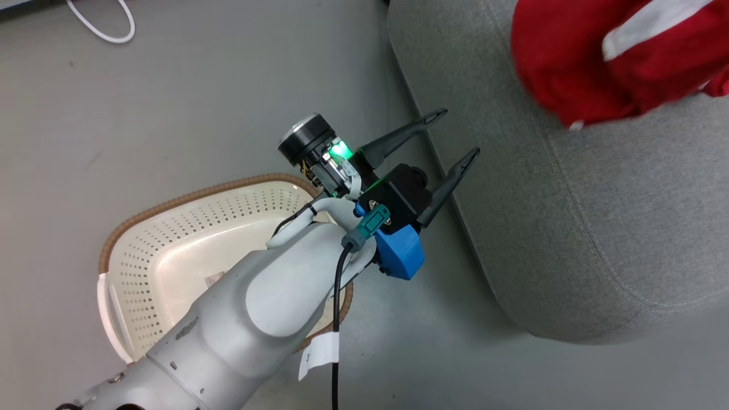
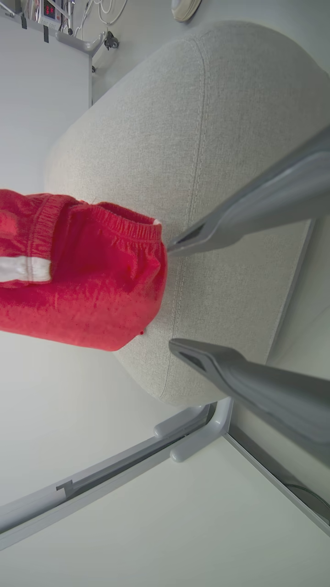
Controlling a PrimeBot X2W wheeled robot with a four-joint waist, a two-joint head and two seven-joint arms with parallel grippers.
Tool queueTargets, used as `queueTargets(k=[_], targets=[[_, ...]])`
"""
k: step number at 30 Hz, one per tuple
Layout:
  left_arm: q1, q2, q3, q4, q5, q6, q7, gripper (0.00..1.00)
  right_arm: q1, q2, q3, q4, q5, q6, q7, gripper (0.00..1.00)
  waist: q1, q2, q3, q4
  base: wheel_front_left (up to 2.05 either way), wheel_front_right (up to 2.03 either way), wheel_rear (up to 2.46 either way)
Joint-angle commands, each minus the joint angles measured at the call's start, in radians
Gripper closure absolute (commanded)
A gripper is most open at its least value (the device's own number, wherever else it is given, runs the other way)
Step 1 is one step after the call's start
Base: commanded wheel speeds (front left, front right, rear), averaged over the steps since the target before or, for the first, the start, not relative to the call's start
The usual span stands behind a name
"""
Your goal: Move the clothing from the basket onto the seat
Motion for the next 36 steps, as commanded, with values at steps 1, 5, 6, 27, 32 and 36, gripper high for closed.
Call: queueTargets(k=[1,5,6,27,32,36], targets=[[-0.029,0.008,-0.002,-0.004,0.006,0.0,0.0,0.0,-0.055,-0.029,-0.026,-0.017,0.001,0.0,-0.004,1.0,0.0,0.0,0.071,0.008,0.0,0.0,0.0],[-0.059,0.024,-0.004,-0.014,0.018,0.003,0.008,0.0,-0.176,-0.11,-0.131,-0.04,0.019,0.0,-0.004,1.0,0.0,0.0,0.138,0.014,0.0,0.0,0.0],[-0.064,0.028,-0.003,-0.017,0.018,0.005,0.009,0.0,-0.203,-0.134,-0.158,-0.035,0.027,0.0,-0.004,1.0,0.0,0.0,0.152,0.014,0.0,0.0,0.0],[-0.15,0.062,-0.018,-0.083,0.045,0.026,0.029,0.0,-0.247,-0.359,-0.311,0.256,-0.059,0.0,-0.003,1.0,0.0,0.0,0.346,0.04,0.0,0.0,0.0],[-0.155,0.057,-0.024,-0.088,0.041,0.031,0.027,0.0,-0.199,-0.279,-0.312,0.275,-0.09,0.0,-0.003,1.0,0.0,0.0,0.359,0.054,0.0,0.0,0.0],[-0.161,0.061,-0.027,-0.087,0.038,0.033,0.025,0.0,-0.157,-0.223,-0.305,0.29,-0.109,0.0,-0.003,1.0,0.0,0.0,0.365,0.061,0.0,0.0,0.0]])
